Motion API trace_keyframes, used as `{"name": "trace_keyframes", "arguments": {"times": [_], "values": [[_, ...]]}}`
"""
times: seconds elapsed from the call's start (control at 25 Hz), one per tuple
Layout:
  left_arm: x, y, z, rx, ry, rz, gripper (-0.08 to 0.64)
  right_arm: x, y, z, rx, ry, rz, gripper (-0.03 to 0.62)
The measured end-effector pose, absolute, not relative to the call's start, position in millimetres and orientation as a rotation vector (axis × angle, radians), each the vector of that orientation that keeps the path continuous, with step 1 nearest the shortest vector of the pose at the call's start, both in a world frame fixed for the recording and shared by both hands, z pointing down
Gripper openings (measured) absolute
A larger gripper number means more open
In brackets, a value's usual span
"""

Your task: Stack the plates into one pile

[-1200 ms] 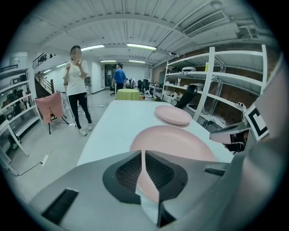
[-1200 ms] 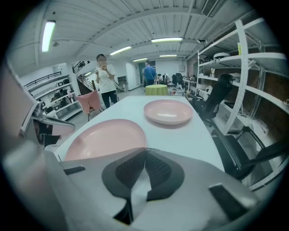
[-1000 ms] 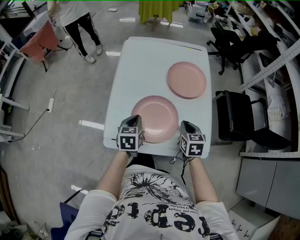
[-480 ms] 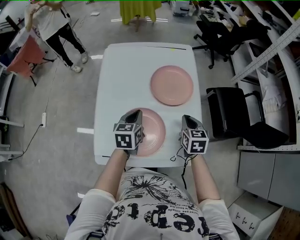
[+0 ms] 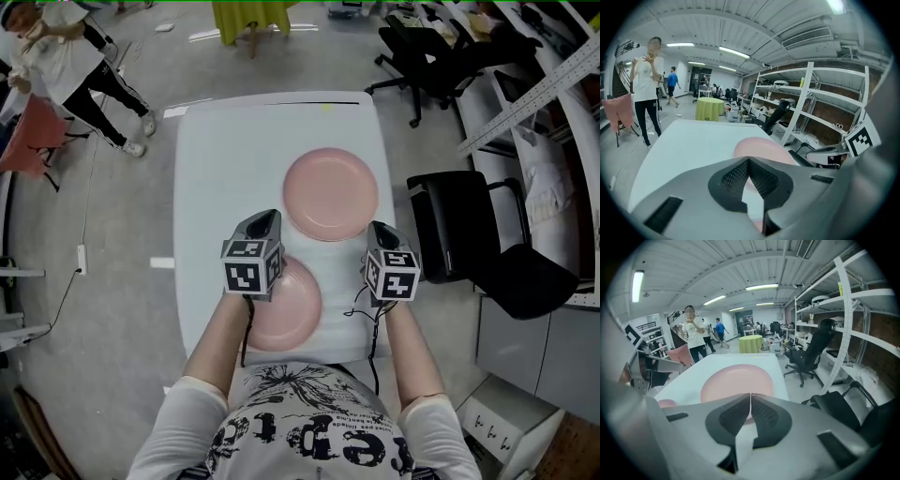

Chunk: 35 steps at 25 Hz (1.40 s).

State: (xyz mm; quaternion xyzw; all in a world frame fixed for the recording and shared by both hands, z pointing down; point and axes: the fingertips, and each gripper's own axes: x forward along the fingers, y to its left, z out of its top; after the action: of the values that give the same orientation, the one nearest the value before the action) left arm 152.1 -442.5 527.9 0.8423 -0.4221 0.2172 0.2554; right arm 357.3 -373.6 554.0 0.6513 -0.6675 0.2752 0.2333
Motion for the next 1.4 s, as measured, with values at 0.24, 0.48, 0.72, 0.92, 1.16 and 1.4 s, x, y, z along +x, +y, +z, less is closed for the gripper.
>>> {"name": "trace_keyframes", "arguments": {"times": [0.24,0.48,0.72,0.92,1.16,1.4], "values": [[169,-483,572,2.206,-1.103,0.615,0.071,383,-409,587,1.823,-1.785,0.786,0.111],[174,-521,617,2.075,-1.103,0.646,0.155,402,-437,624,1.849,-1.713,0.888,0.129],[181,-529,647,2.042,-1.056,0.714,0.161,411,-447,649,1.821,-1.664,0.936,0.112],[186,-527,657,2.041,-1.004,0.703,0.110,409,-448,654,1.790,-1.644,0.911,0.081],[188,-522,656,2.026,-0.982,0.700,0.060,408,-445,655,1.783,-1.634,0.922,0.074],[179,-514,630,2.028,-0.986,0.662,0.052,397,-431,640,1.805,-1.642,0.931,0.074]]}}
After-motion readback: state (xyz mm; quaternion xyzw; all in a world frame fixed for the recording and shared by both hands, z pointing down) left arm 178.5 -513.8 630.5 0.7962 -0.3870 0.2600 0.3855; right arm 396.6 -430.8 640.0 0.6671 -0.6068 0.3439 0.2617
